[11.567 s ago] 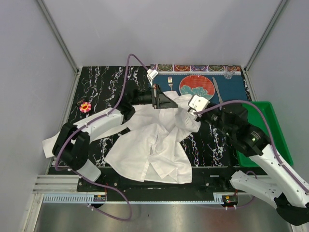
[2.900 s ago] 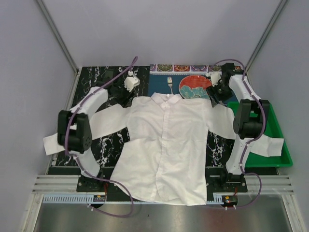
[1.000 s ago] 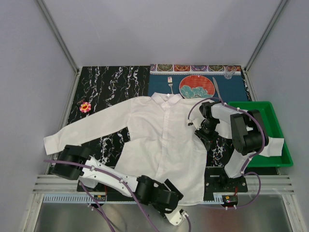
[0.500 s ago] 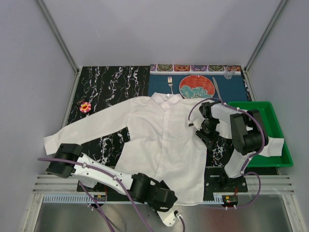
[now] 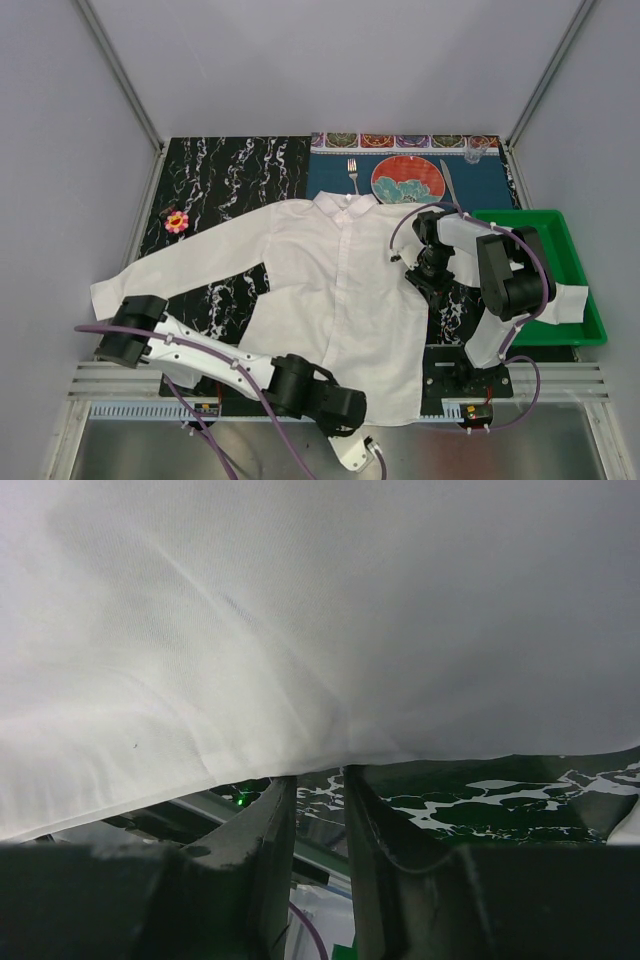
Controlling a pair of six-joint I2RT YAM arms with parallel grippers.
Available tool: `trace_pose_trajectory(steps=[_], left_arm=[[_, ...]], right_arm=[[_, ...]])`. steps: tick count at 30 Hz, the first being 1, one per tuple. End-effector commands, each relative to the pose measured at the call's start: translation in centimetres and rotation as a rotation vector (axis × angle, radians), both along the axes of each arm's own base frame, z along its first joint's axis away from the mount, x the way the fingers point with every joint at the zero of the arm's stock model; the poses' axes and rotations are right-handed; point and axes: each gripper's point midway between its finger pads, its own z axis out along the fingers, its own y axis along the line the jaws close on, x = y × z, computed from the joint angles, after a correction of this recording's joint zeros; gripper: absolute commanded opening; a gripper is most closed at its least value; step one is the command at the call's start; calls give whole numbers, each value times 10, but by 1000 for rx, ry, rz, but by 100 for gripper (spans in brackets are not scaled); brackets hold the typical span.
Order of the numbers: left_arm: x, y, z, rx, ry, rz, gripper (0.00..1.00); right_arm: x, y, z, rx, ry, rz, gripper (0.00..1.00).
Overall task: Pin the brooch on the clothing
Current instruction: Flatten out the clothes at the center of the board.
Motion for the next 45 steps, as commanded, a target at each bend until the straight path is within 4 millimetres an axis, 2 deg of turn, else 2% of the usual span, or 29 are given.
trace_pose_trajectory(steps=[1,4,5,7,10,11,13,16,17,19,20,22,23,25,26,27,28,29,31,32,33,34,35,36,38,41,43,44,45], left_arm=[[-16,-4,26,-5,58,-96,18],[-15,7,21,52,46,-117,14],[-16,9,19,70,53,-121,17],[-21,11,14,104,79,-114,31],[-34,11,8,129,147,-104,39],[-38,12,10,134,185,-90,46],[-33,7,23,84,241,-40,49],[-13,1,46,28,347,81,60],[7,-3,54,-7,366,160,62],[34,-10,66,-70,385,253,64],[63,-12,78,-130,413,354,66],[98,-17,96,-233,417,456,74],[128,-13,108,-296,427,568,77],[157,-9,131,-371,449,660,92],[187,4,144,-426,462,785,98],[200,13,154,-456,474,843,99],[212,21,176,-524,503,908,99],[242,42,187,-584,491,1031,99],[270,70,196,-644,425,1202,99],[283,86,197,-656,379,1292,99],[286,99,193,-615,330,1333,99],[291,111,186,-558,263,1313,99],[292,120,181,-513,247,1303,99],[276,131,172,-406,262,1267,99],[283,145,157,-325,180,1255,97],[316,167,139,-289,165,1374,88],[330,166,134,-289,251,1421,84],[343,169,113,-221,295,1473,82],[351,168,108,-205,309,1500,79]], right_arm=[[15,0,-4,-7,-53,41,32],[18,-1,-2,-9,-62,45,32],[18,0,-2,-6,-63,46,32],[18,0,-1,-8,-65,46,32],[18,-1,0,-9,-58,48,32],[18,0,1,-4,-58,47,31],[18,2,5,7,-63,48,32],[19,6,16,35,-75,44,31],[19,9,20,47,-78,45,32],[21,13,34,75,-105,42,34],[23,18,42,105,-119,38,35],[21,25,61,154,-142,31,42],[26,29,75,178,-192,28,52],[25,35,91,214,-211,22,58],[30,37,107,234,-267,18,65],[30,39,116,249,-287,18,67],[32,43,126,277,-316,20,70],[36,46,143,299,-385,10,75],[39,51,158,339,-442,7,79],[40,53,168,356,-479,2,80],[41,54,171,366,-488,0,81],[40,57,173,381,-488,-2,81],[40,57,172,382,-480,-10,81],[38,58,171,383,-466,-15,79],[36,65,168,413,-434,-35,75],[29,82,172,495,-421,-52,70],[22,99,174,540,-438,6,68],[16,104,174,552,-450,36,67],[13,111,174,571,-458,78,66]])
